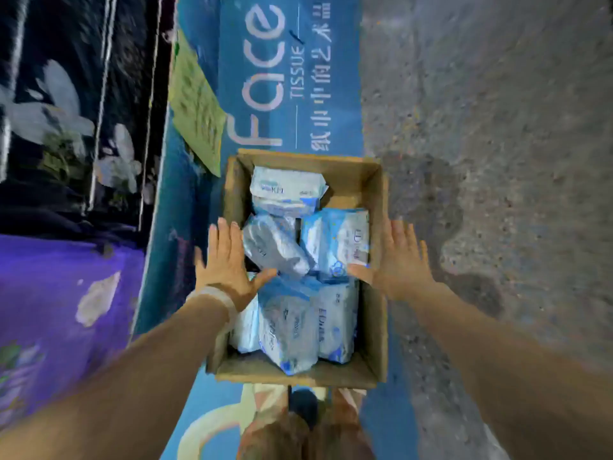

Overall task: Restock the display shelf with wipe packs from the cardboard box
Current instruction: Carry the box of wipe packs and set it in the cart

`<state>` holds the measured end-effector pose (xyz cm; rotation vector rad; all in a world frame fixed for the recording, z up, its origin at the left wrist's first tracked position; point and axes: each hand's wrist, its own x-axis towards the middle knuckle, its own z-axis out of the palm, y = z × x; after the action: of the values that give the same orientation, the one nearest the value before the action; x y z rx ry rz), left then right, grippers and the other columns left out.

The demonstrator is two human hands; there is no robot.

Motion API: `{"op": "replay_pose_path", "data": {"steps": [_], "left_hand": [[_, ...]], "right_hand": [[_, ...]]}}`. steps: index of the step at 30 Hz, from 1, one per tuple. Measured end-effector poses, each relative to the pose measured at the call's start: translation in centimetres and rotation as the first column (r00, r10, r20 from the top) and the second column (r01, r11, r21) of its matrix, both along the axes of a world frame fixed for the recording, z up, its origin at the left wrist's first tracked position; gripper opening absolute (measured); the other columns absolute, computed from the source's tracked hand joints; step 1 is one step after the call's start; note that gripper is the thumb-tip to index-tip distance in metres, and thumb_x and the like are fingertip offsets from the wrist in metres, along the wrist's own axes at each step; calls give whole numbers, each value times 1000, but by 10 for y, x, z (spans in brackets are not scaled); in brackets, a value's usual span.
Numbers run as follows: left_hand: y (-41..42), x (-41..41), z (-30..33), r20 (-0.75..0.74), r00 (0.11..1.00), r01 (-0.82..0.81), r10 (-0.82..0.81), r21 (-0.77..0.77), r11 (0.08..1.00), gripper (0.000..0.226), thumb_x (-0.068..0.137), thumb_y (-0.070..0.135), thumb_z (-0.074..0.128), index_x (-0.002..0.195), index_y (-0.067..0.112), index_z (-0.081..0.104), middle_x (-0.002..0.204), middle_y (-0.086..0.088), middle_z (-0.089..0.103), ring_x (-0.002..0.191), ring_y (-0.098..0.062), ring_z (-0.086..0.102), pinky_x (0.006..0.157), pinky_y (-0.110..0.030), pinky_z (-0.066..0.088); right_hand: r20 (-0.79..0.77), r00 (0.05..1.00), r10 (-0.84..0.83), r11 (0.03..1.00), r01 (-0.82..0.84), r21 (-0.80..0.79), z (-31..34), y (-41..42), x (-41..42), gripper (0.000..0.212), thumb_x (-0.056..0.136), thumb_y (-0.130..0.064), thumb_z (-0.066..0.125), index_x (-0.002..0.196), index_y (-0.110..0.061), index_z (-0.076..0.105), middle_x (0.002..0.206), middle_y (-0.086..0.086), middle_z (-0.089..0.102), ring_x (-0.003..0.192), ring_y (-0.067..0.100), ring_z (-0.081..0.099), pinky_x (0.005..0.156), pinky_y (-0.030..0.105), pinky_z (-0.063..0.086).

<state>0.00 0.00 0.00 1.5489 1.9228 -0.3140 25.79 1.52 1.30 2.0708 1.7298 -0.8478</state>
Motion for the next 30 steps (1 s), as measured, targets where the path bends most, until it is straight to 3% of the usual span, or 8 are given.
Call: {"op": "replay_pose_path", "data": {"steps": [4,8,10,13,16,21,25,30], "left_hand": [[-2,-13,-59,252,799,-551,546,-54,832,122,73,44,76,151,13,-11,161,-8,-3,149,-23,1,120,-38,7],[-4,-18,-95,205,635,-746,744,-85,660,108,65,53,78,150,13,22,152,-11,35,138,-31,36,111,-39,30],[0,-24,-107,153,640,-751,753,-82,655,99,59,62,77,135,6,46,136,-14,54,124,-34,51,101,-39,41],[2,-28,-113,43,728,-682,684,-44,730,83,72,55,73,136,7,47,130,-18,58,117,-38,55,96,-45,47],[1,-30,-109,-2,838,-545,545,-12,838,77,89,27,63,151,23,18,128,-23,57,113,-44,55,95,-45,43],[-5,-32,-102,28,926,-376,375,53,925,90,91,10,57,152,27,-6,63,-11,52,62,-33,52,67,-38,42],[-7,-35,-106,46,919,-394,392,65,917,76,90,7,54,152,20,13,106,-30,62,93,-46,60,84,-45,47],[-19,-33,-90,65,910,-413,409,103,905,73,88,6,55,151,16,20,113,-33,60,97,-48,59,87,-49,49]], "right_hand": [[-143,944,-298,954,289,-82,-75,-2,11,152,37,-100,45,153,-13,-1,159,19,10,146,40,14,116,53,22],[-239,718,-653,754,645,-124,-112,-7,14,111,67,-43,83,149,-5,18,146,11,45,135,31,43,107,39,36],[-175,697,-695,713,700,-40,-124,-10,15,84,67,-50,80,132,-8,47,127,16,61,118,35,57,93,42,47],[-110,673,-732,672,739,46,-128,-8,8,66,69,-50,79,113,-4,62,111,21,67,105,39,63,82,44,51],[-64,754,-654,749,657,85,-125,-7,11,50,81,-27,73,123,-7,54,110,22,66,102,40,62,82,44,50],[-51,869,-492,868,494,57,-121,-11,13,75,87,-9,58,151,-14,19,114,26,63,103,43,60,82,43,48],[-112,859,-500,857,510,81,-119,-16,17,55,86,-7,56,138,-8,39,110,26,64,99,44,61,81,45,52],[-152,858,-491,855,508,105,-99,-19,23,40,84,-5,56,124,-4,50,106,25,66,96,43,61,78,43,50]]}}
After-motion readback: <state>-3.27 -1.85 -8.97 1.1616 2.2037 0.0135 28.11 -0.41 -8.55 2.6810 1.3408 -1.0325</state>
